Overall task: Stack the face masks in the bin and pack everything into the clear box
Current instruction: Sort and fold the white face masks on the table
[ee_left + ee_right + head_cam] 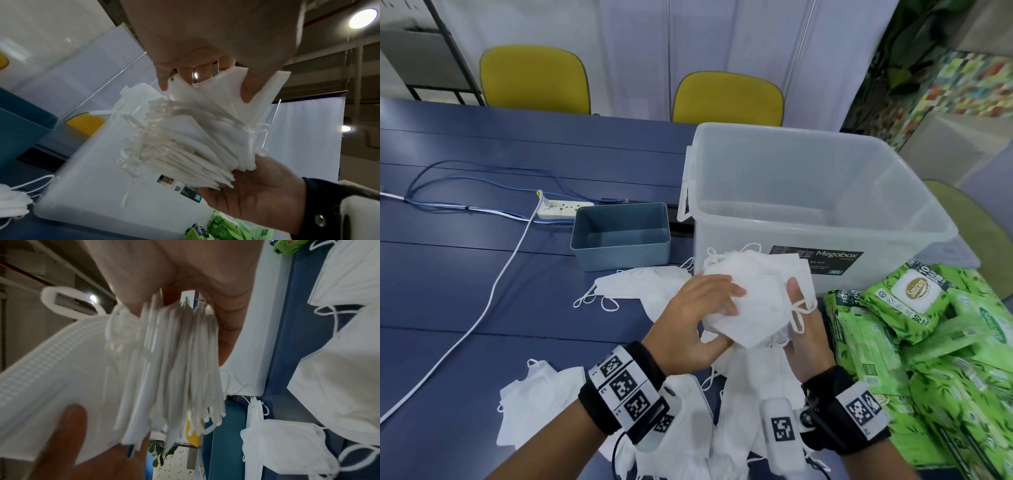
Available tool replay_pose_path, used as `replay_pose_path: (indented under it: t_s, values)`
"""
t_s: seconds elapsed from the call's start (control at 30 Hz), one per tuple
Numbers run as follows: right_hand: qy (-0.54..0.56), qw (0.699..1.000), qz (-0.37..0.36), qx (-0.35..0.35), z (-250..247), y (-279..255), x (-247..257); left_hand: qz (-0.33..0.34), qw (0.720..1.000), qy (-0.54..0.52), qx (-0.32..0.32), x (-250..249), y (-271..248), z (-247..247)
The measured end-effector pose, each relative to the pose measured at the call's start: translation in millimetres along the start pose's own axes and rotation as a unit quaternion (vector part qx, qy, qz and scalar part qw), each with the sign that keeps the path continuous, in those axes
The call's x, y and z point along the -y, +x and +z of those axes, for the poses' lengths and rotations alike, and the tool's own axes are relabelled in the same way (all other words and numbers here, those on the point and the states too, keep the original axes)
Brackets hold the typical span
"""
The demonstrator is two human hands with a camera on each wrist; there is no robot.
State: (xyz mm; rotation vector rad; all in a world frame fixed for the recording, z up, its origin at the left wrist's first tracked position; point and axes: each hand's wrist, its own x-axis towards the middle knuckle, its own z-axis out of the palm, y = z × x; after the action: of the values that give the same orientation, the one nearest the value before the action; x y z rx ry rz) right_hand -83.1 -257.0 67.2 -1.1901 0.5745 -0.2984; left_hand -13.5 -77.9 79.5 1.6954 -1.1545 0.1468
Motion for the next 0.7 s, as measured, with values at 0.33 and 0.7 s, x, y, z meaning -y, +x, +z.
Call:
replay_pose_path:
  t_s: [0.33, 0.7]
  values:
    - [0.023, 0.999, -0.001, -0.029, 0, 2, -5, -0.253, 0.885, -0.258, -0.294, -3, 28, -21]
    - [0.005, 0.999, -0.004, -0.036, -1, -1, -9, -0.38, 0.81, -0.338, -0.292, 5, 31, -24]
